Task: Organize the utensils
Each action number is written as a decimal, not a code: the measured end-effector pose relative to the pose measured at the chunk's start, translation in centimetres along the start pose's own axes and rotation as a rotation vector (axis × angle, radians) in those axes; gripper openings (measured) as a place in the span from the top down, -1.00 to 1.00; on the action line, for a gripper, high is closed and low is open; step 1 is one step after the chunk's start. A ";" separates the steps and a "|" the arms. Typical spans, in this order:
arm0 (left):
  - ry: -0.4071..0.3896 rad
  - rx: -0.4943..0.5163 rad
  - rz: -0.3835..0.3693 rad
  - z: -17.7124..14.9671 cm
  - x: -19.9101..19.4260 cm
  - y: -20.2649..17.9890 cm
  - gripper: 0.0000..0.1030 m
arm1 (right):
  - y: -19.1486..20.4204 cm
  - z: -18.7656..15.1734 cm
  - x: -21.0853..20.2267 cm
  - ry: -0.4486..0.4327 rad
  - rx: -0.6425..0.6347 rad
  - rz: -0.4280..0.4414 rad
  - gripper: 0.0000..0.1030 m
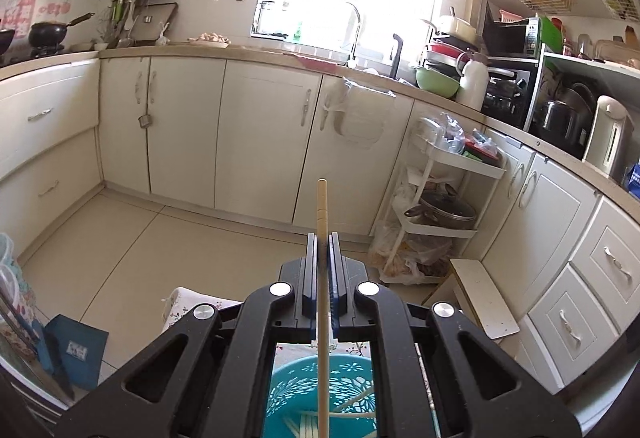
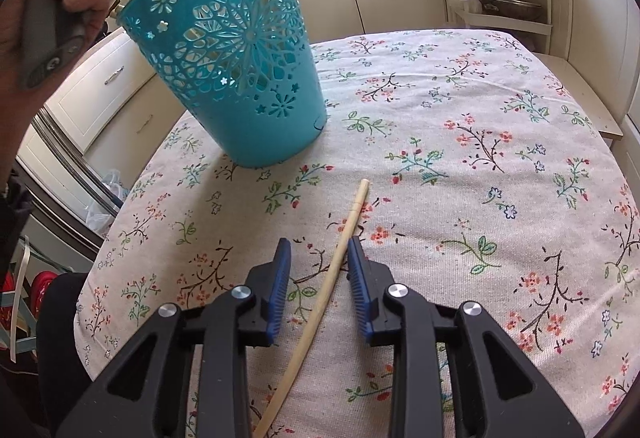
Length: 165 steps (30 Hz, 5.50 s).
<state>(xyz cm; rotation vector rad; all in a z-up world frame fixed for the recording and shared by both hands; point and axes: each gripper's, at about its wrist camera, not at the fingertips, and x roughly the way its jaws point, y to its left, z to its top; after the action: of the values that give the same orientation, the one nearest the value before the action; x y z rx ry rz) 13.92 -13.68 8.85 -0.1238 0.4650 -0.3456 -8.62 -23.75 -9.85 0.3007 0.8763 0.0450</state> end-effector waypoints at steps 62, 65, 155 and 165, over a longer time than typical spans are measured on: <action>0.375 0.192 0.175 -22.1 -6.2 8.3 -0.46 | 0.5 3.1 -10.0 -0.224 0.128 0.204 0.89; 0.380 0.197 0.177 -22.3 -6.0 8.2 -0.47 | 1.3 5.3 -12.0 -0.283 0.105 0.232 0.90; 0.306 0.118 0.188 -16.9 -14.9 7.8 -0.84 | 5.1 6.3 -12.7 -0.283 0.013 0.064 -0.41; 0.150 0.125 0.145 -12.3 -29.2 3.1 -0.85 | 6.9 1.1 -23.0 -0.341 0.051 0.033 -0.85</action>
<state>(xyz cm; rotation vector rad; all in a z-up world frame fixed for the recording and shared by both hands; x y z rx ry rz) -15.26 -0.92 9.47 0.0575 0.5956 -0.2413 -21.97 -21.12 10.00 0.3579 0.5345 0.0013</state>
